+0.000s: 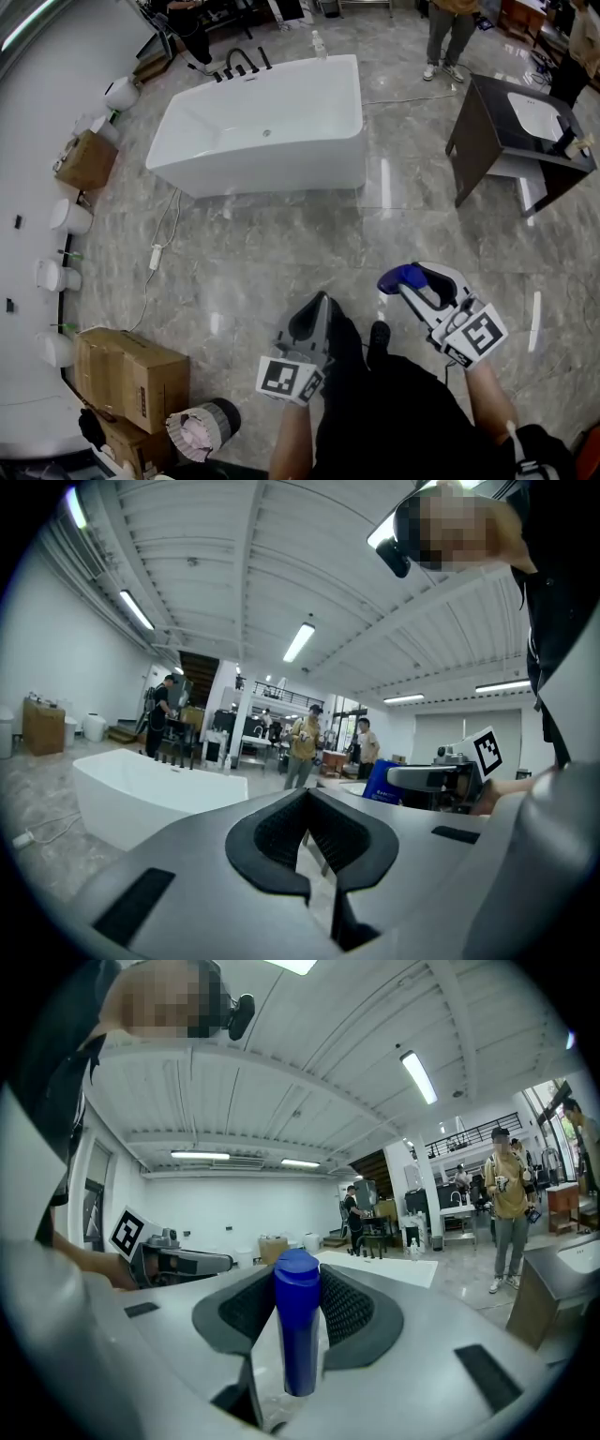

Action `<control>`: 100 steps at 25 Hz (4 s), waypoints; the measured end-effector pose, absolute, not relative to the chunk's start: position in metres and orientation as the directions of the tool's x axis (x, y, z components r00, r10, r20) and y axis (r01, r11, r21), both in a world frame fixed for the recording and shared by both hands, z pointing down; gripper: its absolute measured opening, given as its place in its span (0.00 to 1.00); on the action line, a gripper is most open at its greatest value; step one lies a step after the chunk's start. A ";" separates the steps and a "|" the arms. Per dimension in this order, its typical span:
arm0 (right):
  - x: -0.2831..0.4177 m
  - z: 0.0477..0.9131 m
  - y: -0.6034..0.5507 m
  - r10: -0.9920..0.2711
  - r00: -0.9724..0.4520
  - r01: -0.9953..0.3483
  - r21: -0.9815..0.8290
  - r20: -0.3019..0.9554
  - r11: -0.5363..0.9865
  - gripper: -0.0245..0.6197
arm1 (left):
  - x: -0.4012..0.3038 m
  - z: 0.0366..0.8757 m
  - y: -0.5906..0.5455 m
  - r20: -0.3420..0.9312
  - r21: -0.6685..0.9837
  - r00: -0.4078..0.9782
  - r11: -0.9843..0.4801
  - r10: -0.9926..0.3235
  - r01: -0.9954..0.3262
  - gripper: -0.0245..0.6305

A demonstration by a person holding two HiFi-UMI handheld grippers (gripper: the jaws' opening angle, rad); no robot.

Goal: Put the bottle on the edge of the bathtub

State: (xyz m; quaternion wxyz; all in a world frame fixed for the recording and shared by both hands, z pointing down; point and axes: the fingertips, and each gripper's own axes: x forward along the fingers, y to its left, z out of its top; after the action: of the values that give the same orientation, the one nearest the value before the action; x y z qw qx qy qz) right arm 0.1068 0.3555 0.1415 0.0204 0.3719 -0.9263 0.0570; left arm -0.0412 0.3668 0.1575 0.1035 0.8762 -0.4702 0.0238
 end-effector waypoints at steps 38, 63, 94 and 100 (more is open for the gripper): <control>0.058 0.169 0.048 -0.647 -0.737 -0.669 -0.072 0.195 0.740 0.26 | -0.039 0.179 0.048 0.147 0.216 0.656 -0.623 -0.740 -0.752 0.06; 0.027 0.504 -0.170 -0.392 -0.865 -0.423 -0.035 0.313 0.905 0.26 | -0.060 0.487 -0.127 0.247 0.271 0.447 -0.382 -0.859 -0.884 0.06; 0.004 0.945 -0.297 -0.422 -0.873 -0.423 0.052 0.244 0.905 0.26 | -0.087 0.930 -0.219 0.208 0.129 0.601 -0.588 -0.772 -0.799 0.06; -0.010 0.988 -0.315 -0.429 -0.872 -0.433 0.039 0.235 0.901 0.26 | -0.098 0.969 -0.228 0.221 0.121 0.598 -0.587 -0.770 -0.800 0.06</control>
State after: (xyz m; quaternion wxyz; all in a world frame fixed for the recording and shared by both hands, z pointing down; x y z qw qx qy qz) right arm -0.0101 -0.3152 0.9880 0.1197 0.2227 -0.9675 0.0074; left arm -0.0976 -0.2276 0.9687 0.1044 0.8878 -0.4423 0.0725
